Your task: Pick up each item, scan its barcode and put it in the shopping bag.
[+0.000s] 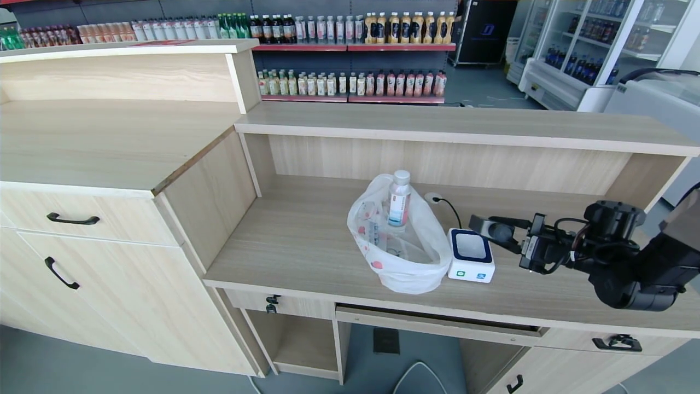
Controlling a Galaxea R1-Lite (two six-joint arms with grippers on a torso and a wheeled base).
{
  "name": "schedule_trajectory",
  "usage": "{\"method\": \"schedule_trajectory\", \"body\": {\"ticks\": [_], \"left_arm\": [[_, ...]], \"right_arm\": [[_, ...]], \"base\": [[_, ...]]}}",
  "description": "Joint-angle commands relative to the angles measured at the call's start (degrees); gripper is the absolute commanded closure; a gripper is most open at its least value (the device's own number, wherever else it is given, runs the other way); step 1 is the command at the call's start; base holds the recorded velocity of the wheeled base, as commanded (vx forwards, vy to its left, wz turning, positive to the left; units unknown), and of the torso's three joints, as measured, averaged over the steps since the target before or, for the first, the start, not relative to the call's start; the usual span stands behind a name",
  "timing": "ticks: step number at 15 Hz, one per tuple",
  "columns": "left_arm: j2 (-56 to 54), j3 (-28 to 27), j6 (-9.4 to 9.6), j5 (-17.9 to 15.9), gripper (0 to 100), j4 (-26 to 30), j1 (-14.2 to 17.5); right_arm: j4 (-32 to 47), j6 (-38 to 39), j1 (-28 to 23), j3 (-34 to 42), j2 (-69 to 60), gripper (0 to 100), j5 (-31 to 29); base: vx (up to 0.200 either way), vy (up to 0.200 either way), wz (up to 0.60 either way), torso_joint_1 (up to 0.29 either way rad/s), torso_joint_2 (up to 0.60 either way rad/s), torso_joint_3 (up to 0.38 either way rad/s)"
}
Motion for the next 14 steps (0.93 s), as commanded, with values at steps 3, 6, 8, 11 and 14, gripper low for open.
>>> {"method": "schedule_trajectory", "body": {"ticks": [3, 6, 8, 11, 14], "left_arm": [[0.09, 0.00, 0.00, 0.00, 0, -0.02, 0.04], [0.09, 0.00, 0.00, 0.00, 0, 0.07, 0.04], [0.09, 0.00, 0.00, 0.00, 0, -0.02, 0.04], [0.09, 0.00, 0.00, 0.00, 0, 0.07, 0.04], [0.09, 0.00, 0.00, 0.00, 0, -0.02, 0.04]], "right_arm": [[-0.02, 0.01, 1.00, -1.57, 1.95, 100, 0.02], [-0.02, 0.01, 1.00, -2.27, 2.83, 100, -0.07], [-0.02, 0.18, 1.08, -3.59, 3.27, 100, -0.07], [-0.37, 1.94, 1.35, -4.64, 3.79, 100, -0.07], [-2.13, 4.14, 2.23, -5.70, 5.11, 100, -0.07]], "base": [[0.000, 0.000, 0.00, 0.000, 0.00, 0.000], [0.000, 0.000, 0.00, 0.000, 0.00, 0.000], [0.000, 0.000, 0.00, 0.000, 0.00, 0.000], [0.000, 0.000, 0.00, 0.000, 0.00, 0.000], [0.000, 0.000, 0.00, 0.000, 0.00, 0.000]]}}
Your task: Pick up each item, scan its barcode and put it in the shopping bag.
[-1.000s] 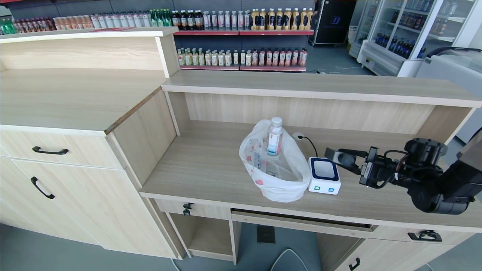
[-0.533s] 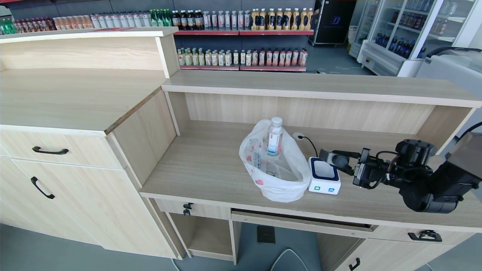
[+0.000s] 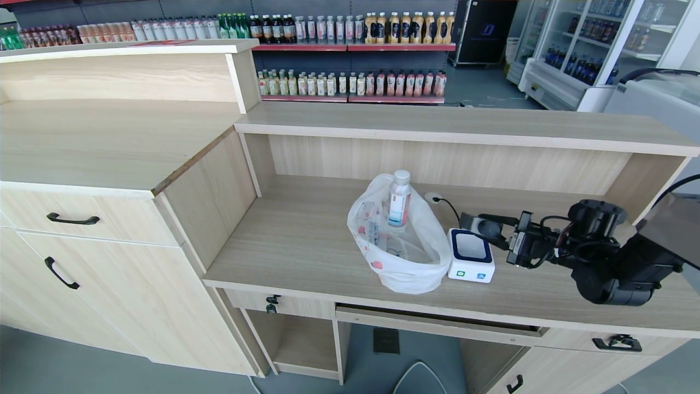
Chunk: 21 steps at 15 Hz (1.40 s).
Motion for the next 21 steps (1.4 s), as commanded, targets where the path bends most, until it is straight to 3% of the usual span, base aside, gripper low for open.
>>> {"method": "schedule_trajectory", "body": {"ticks": [1, 5, 17, 21], "left_arm": [[0.09, 0.00, 0.00, 0.00, 0, -0.02, 0.01], [0.09, 0.00, 0.00, 0.00, 0, 0.07, 0.01], [0.09, 0.00, 0.00, 0.00, 0, 0.07, 0.01], [0.09, 0.00, 0.00, 0.00, 0, -0.02, 0.01]], "right_arm": [[-1.49, 1.37, 0.72, -0.52, 1.28, 100, 0.00], [-4.83, 2.69, 1.43, -0.52, 3.12, 100, 0.00], [-4.83, 2.95, 1.69, -0.96, 3.74, 100, 0.00], [-0.44, 14.11, 0.37, 0.45, -4.79, 100, -0.35]], "base": [[0.000, 0.000, 0.00, 0.000, 0.00, 0.000], [0.000, 0.000, 0.00, 0.000, 0.00, 0.000], [0.000, 0.000, 0.00, 0.000, 0.00, 0.000], [0.000, 0.000, 0.00, 0.000, 0.00, 0.000]]}}
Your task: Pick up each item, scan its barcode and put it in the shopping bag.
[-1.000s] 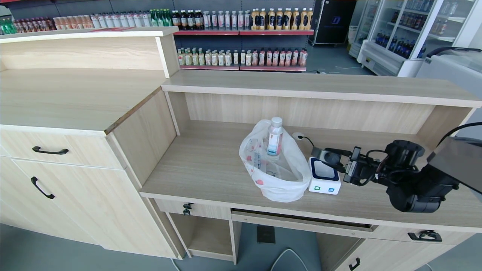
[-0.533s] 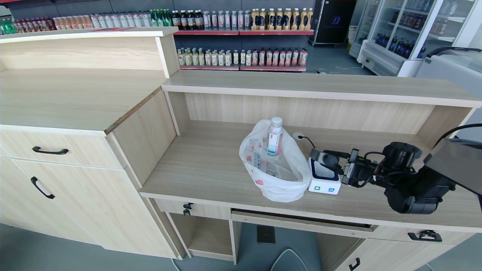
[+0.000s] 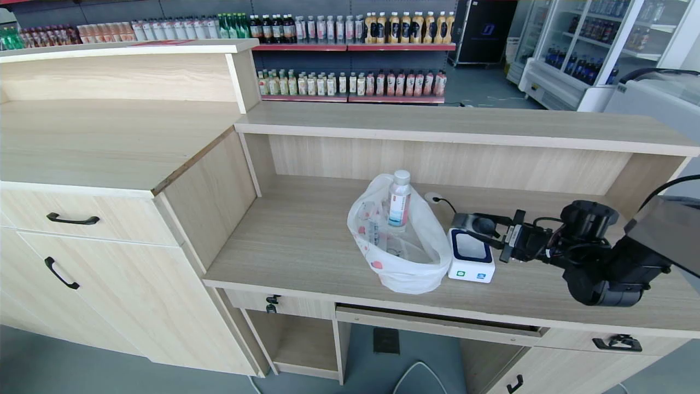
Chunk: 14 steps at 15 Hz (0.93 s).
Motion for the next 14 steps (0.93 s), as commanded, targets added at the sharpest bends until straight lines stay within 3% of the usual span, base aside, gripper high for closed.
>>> {"method": "schedule_trajectory", "body": {"ticks": [1, 2, 4, 5, 6, 7, 9, 10, 12, 14], "left_arm": [[0.09, 0.00, 0.00, 0.00, 0, -0.02, 0.04], [0.09, 0.00, 0.00, 0.00, 0, -0.02, 0.04], [0.09, 0.00, 0.00, 0.00, 0, -0.02, 0.04], [0.09, 0.00, 0.00, 0.00, 0, -0.02, 0.04], [0.09, 0.00, 0.00, 0.00, 0, 0.07, 0.04], [0.09, 0.00, 0.00, 0.00, 0, -0.02, 0.04], [0.09, 0.00, 0.00, 0.00, 0, 0.07, 0.04], [0.09, 0.00, 0.00, 0.00, 0, 0.07, 0.04], [0.09, 0.00, 0.00, 0.00, 0, -0.02, 0.04], [0.09, 0.00, 0.00, 0.00, 0, 0.07, 0.04]], "right_arm": [[6.31, 10.97, -2.24, 1.24, -11.51, 100, -1.01], [9.82, 16.15, -3.91, 1.41, -15.91, 100, -4.61], [18.35, 28.90, -6.11, 1.77, -23.90, 100, -18.76], [23.36, 36.37, -6.72, 1.85, -27.07, 100, -35.55], [24.77, 40.23, -6.46, 3.61, -28.74, 100, -45.31], [22.48, 39.80, -6.02, 8.01, -30.50, 100, -51.46], [15.80, 37.07, -6.29, 17.94, -33.57, 100, -54.36], [16.50, 34.87, -6.81, 19.52, -34.54, 100, -54.62], [19.32, 30.74, -6.64, 18.38, -35.95, 100, -53.92], [19.40, 31.88, -2.51, 17.85, -36.38, 100, -53.92]], "base": [[0.000, 0.000, 0.00, 0.000, 0.00, 0.000], [0.000, 0.000, 0.00, 0.000, 0.00, 0.000], [0.000, 0.000, 0.00, 0.000, 0.00, 0.000], [0.000, 0.000, 0.00, 0.000, 0.00, 0.000], [0.000, 0.000, 0.00, 0.000, 0.00, 0.000], [0.000, 0.000, 0.00, 0.000, 0.00, 0.000], [0.000, 0.000, 0.00, 0.000, 0.00, 0.000], [0.000, 0.000, 0.00, 0.000, 0.00, 0.000], [0.000, 0.000, 0.00, 0.000, 0.00, 0.000], [0.000, 0.000, 0.60, 0.005, 0.00, 0.002]]}}
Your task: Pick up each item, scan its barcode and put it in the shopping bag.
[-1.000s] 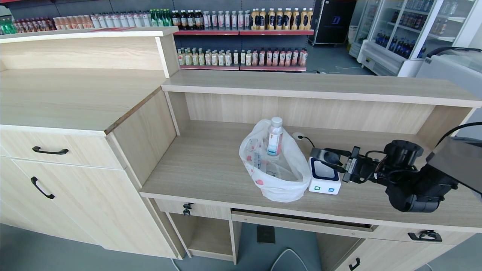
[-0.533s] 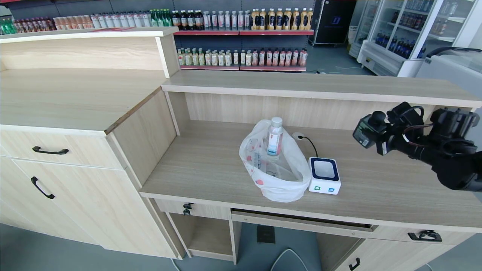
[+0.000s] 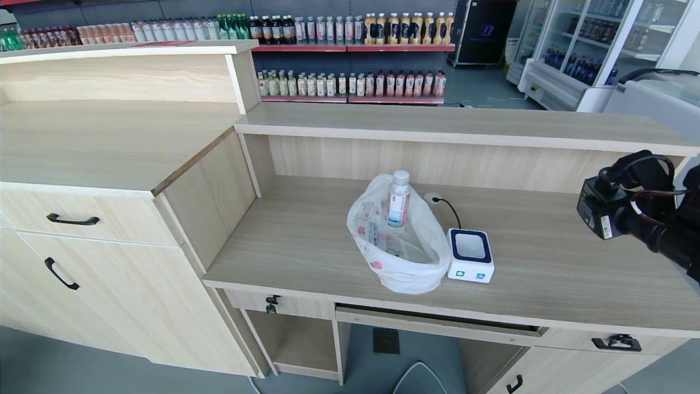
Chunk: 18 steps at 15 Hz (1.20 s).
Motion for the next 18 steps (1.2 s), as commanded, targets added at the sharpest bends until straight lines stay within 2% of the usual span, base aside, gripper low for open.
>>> {"method": "schedule_trajectory", "body": {"ticks": [1, 3, 6, 8, 13, 18], "left_arm": [[0.09, 0.00, 0.00, 0.00, 0, -0.05, -0.01], [0.09, 0.00, 0.00, 0.00, 0, 0.04, -0.01], [0.09, 0.00, 0.00, 0.00, 0, -0.05, -0.01], [0.09, 0.00, 0.00, 0.00, 0, -0.05, -0.01], [0.09, 0.00, 0.00, 0.00, 0, -0.05, -0.01], [0.09, 0.00, 0.00, 0.00, 0, -0.05, -0.01]], "right_arm": [[0.26, 1.44, 4.06, -1.15, -2.03, 100, 0.00], [0.96, 6.19, 7.40, -2.55, -1.42, 100, 2.02], [1.40, 15.68, 11.53, -3.78, 0.96, 100, 13.10], [3.33, 17.79, 12.41, -3.87, 2.98, 100, 15.56], [3.86, 18.76, 14.69, -8.71, 14.49, 100, 16.26], [3.51, 17.70, 15.57, -11.08, 19.50, 100, 16.26]], "base": [[0.000, 0.000, 0.60, -0.007, 0.01, 0.007], [0.000, 0.000, 0.60, 0.000, 0.01, 0.002], [0.000, 0.000, 0.00, 0.000, 0.00, 0.000], [0.000, 0.000, 0.00, 0.000, 0.00, 0.000], [0.000, 0.000, 0.00, 0.000, 0.00, 0.000], [0.000, 0.000, 0.00, 0.000, 0.00, 0.000]]}}
